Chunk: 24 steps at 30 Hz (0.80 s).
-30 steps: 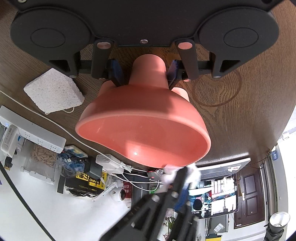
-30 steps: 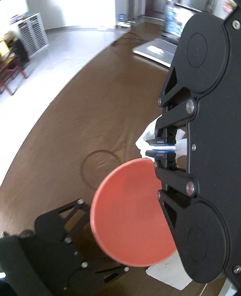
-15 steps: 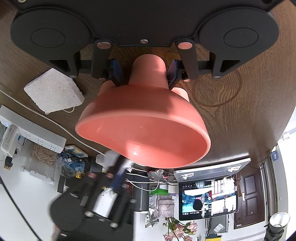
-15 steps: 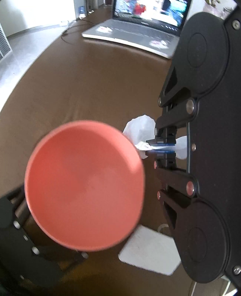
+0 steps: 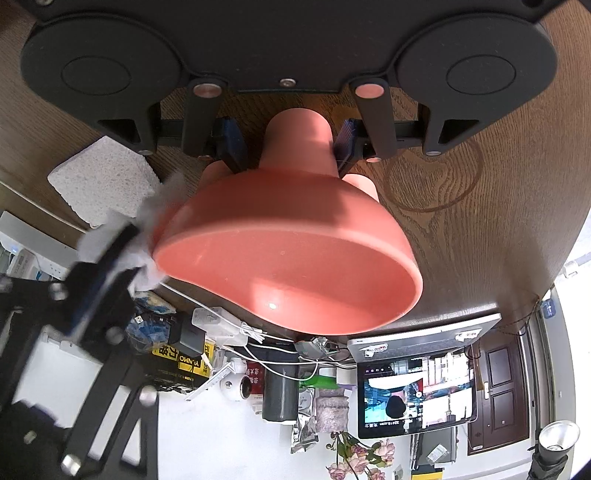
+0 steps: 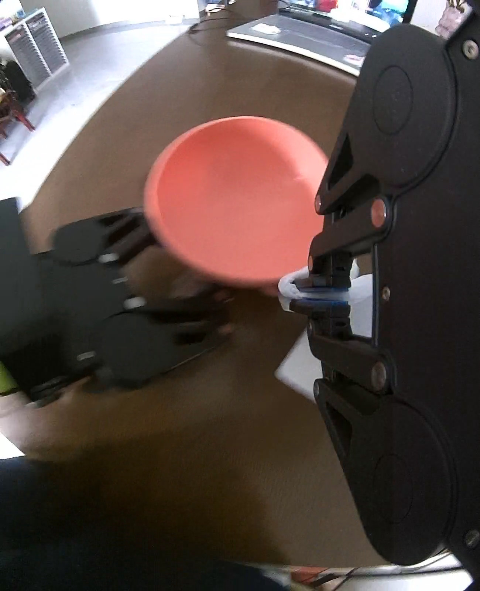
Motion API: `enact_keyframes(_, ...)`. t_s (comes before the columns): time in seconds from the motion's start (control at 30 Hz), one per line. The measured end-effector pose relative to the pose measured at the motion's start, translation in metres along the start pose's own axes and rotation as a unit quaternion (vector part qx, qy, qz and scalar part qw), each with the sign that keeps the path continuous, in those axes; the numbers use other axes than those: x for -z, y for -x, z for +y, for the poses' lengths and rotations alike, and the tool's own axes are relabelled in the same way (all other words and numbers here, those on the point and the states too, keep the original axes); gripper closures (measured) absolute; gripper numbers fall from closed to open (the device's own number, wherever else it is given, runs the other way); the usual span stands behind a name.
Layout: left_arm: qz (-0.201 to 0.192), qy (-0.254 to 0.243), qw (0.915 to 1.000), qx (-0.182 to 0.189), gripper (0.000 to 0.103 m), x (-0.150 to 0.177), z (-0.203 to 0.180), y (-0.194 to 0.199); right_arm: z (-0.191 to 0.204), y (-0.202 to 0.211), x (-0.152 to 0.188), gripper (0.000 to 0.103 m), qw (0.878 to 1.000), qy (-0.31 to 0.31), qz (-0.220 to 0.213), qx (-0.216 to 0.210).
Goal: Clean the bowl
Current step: 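Wipe the bowl's outer rim and wall with the tissue, right gripper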
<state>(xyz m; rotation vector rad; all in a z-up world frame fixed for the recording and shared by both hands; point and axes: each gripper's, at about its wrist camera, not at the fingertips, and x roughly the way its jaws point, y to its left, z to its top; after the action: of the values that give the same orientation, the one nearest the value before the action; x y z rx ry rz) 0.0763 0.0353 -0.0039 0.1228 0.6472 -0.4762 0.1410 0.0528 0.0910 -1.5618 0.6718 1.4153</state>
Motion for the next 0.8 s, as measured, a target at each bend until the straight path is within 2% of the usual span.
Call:
enact_keyframes(0.1, 0.000, -0.001, 1.0000, -0.001, 0.054, 0.000, 0.001, -0.001, -0.001, 0.013, -0.018, 0.101, 0.999, 0.003, -0.032, 0.009)
enact_keyframes(0.17, 0.000, -0.001, 1.0000, -0.001, 0.054, 0.000, 0.001, -0.001, -0.001, 0.019, -0.018, 0.101, 0.999, 0.008, -0.039, 0.014)
enact_keyframes(0.23, 0.000, -0.002, 1.0000, -0.001, 0.054, 0.000, 0.001, -0.002, -0.005, 0.022, -0.041, 0.101, 0.998, 0.021, -0.052, 0.026)
enact_keyframes(0.4, 0.000, -0.002, 1.0000, -0.002, 0.054, -0.001, 0.003, -0.003, -0.013, 0.020, -0.065, 0.101, 0.996, 0.047, -0.064, 0.046)
enact_keyframes(0.5, 0.000, -0.002, 1.0000, -0.002, 0.054, -0.002, 0.005, -0.005, -0.018, 0.015, -0.065, 0.101, 0.995, 0.057, -0.061, 0.057)
enact_keyframes(0.63, 0.000, -0.002, 1.0000, -0.002, 0.054, -0.001, 0.005, -0.004, -0.053, 0.001, -0.072, 0.101, 0.994, 0.046, -0.054, 0.086)
enact_keyframes(0.8, -0.001, 0.000, 1.0000, 0.000, 0.054, 0.000, 0.004, -0.002, -0.085, -0.028, -0.071, 0.101, 0.994, 0.024, -0.023, 0.108)
